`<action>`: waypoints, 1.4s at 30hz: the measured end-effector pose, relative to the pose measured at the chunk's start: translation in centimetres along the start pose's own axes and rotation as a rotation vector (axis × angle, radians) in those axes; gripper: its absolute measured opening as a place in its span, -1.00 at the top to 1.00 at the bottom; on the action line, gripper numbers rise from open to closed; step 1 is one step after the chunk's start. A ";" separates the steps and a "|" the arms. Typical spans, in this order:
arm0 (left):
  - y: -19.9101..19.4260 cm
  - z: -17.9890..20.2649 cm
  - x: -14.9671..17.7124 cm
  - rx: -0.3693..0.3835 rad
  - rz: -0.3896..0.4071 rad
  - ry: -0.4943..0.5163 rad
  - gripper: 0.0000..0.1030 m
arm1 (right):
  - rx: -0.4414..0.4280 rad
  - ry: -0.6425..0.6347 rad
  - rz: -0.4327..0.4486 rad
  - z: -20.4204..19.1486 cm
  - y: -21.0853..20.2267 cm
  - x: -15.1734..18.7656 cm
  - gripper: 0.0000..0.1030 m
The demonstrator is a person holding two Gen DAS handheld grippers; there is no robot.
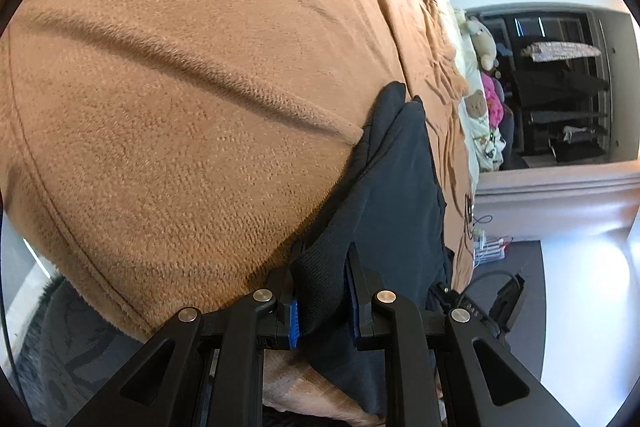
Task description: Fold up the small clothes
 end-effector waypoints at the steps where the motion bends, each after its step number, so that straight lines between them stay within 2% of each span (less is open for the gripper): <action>1: 0.0 0.0 0.0 -0.003 0.005 -0.003 0.64 | -0.006 0.014 -0.009 0.1 0.5 -0.5 0.75; 11: 0.2 0.5 0.0 -0.018 -0.005 0.002 0.64 | 0.021 0.094 -0.010 1.1 3.6 -5.2 0.76; 17: 0.7 1.0 -0.1 -0.011 -0.038 0.015 0.50 | 0.043 0.103 -0.008 1.2 5.3 -7.8 0.76; 21: 0.9 1.2 -0.1 0.002 -0.050 0.027 0.38 | 0.024 0.175 0.015 1.7 3.9 -8.5 0.76; 25: 1.2 1.4 -0.2 0.017 -0.048 0.042 0.38 | 0.036 0.161 0.026 2.1 2.2 -6.7 0.76; 26: 1.3 1.4 -0.2 0.018 -0.049 0.050 0.55 | 0.035 0.167 0.021 2.2 1.8 -6.0 0.76; 29: 1.1 1.6 -0.1 0.048 -0.057 0.051 0.64 | 0.017 0.180 -0.016 2.2 1.7 -3.5 0.76; 33: 0.3 3.8 0.1 0.133 -0.067 0.070 0.66 | 0.001 0.153 -0.060 1.3 1.6 -0.1 0.76; 38: -0.6 7.7 0.8 0.242 -0.094 0.130 0.69 | -0.027 0.148 -0.055 0.5 -0.1 2.8 0.76; 42: -0.7 9.8 1.0 0.294 -0.108 0.151 0.69 | -0.055 0.137 -0.061 -0.2 -1.6 5.4 0.76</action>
Point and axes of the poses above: each gripper's, at about its wrist camera, not at the fingertips, and y roughly the way its jaws point, z to its right, x to its underside, the point moved 10 cm from there along y, roughly the way its jaws point, and after that the axes turned 6 degrees about x, right-handed, at the moved point
